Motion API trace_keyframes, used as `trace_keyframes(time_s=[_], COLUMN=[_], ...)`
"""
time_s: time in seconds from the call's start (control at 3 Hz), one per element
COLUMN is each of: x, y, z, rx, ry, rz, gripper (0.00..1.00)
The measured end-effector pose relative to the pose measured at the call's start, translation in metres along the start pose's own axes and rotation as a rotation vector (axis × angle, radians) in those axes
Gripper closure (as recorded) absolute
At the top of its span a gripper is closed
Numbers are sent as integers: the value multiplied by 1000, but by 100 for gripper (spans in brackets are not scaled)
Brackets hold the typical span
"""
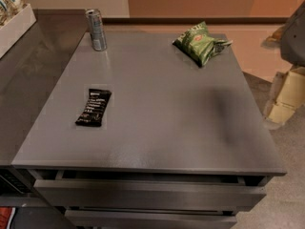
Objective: Pick redbull can
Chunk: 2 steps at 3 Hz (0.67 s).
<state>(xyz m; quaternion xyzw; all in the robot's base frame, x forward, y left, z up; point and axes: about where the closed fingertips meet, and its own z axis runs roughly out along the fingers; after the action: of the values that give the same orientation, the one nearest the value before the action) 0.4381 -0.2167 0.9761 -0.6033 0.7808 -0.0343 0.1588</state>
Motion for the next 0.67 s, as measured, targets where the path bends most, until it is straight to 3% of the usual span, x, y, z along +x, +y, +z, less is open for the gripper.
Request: trace_keyframes(time_s=[0.67], x=[-7], y=[-3], z=[2], rx=[3], ry=[-29], rz=[1], gripper=[0])
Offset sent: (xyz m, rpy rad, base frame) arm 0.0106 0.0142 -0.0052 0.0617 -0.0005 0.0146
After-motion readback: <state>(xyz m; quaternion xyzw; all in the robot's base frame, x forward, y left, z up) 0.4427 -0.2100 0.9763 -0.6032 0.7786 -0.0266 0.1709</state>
